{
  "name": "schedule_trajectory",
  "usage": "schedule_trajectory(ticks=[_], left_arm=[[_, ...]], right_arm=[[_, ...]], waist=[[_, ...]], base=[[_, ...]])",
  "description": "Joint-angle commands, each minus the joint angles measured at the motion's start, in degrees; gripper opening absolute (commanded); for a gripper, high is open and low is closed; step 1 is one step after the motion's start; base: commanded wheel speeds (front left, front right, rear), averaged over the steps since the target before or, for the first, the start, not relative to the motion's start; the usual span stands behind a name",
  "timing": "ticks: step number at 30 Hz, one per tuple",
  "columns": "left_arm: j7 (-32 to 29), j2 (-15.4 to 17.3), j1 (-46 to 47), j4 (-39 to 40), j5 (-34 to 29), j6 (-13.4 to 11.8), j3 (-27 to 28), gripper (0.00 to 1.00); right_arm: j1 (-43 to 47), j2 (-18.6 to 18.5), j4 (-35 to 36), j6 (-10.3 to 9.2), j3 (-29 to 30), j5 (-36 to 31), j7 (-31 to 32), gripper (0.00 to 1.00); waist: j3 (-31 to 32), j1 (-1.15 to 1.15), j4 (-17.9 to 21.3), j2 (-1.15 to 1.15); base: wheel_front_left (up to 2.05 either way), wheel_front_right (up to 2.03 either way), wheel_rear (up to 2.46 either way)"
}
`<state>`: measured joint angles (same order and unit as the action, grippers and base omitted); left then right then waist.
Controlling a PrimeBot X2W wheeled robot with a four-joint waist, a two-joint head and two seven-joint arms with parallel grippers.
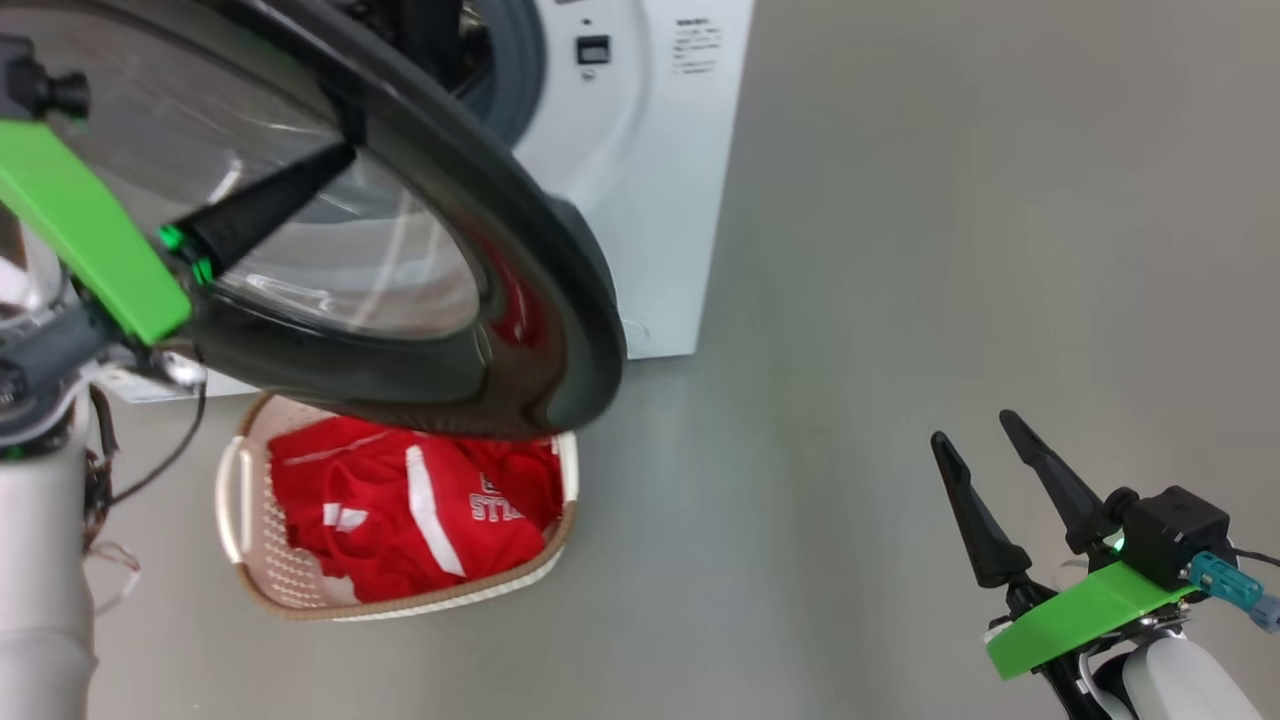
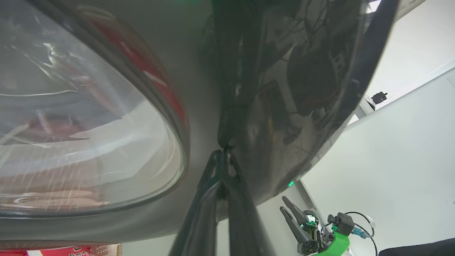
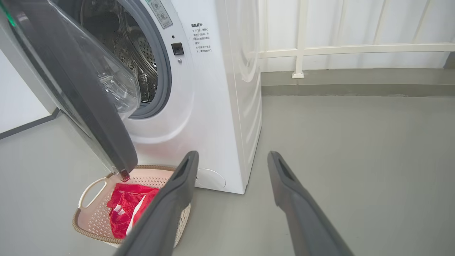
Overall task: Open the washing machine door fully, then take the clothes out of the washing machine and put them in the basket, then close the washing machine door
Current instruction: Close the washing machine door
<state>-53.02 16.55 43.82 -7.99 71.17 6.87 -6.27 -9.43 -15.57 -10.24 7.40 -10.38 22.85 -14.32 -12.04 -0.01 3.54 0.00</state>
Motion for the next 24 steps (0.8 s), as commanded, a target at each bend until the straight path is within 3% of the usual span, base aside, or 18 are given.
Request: schedule_trajectory(ticks=[1, 12, 24], left_arm=[[1.08, 2.31, 3.43, 0.71, -0.49, 0.61, 1.69, 0.00], [8.47, 3.99, 10.45, -8.18, -3.20, 0.61, 0.53, 0.00], [15.00, 5.01, 14.84, -15.01, -3.86, 0.61, -1.91, 0.00]], right_arm=[[-0.96, -0.33, 1.48, 0.09, -0.74, -0.91, -0.68, 1.00], [-2.76, 0.93, 1.79, 0.09, -0.23, -0.88, -0.68, 1.00], [-3.05, 1.49, 1.60, 0.09, -0.45, -1.09, -0.68, 1.00]], waist=[[-1.44, 0.01, 1.74, 0.00], [-3.91, 0.01, 5.96, 0.00], [-4.16, 0.01, 7.51, 0.00]], base=[[0.00, 0.00, 0.00], [0.00, 0.00, 0.00], [0.00, 0.00, 0.00]])
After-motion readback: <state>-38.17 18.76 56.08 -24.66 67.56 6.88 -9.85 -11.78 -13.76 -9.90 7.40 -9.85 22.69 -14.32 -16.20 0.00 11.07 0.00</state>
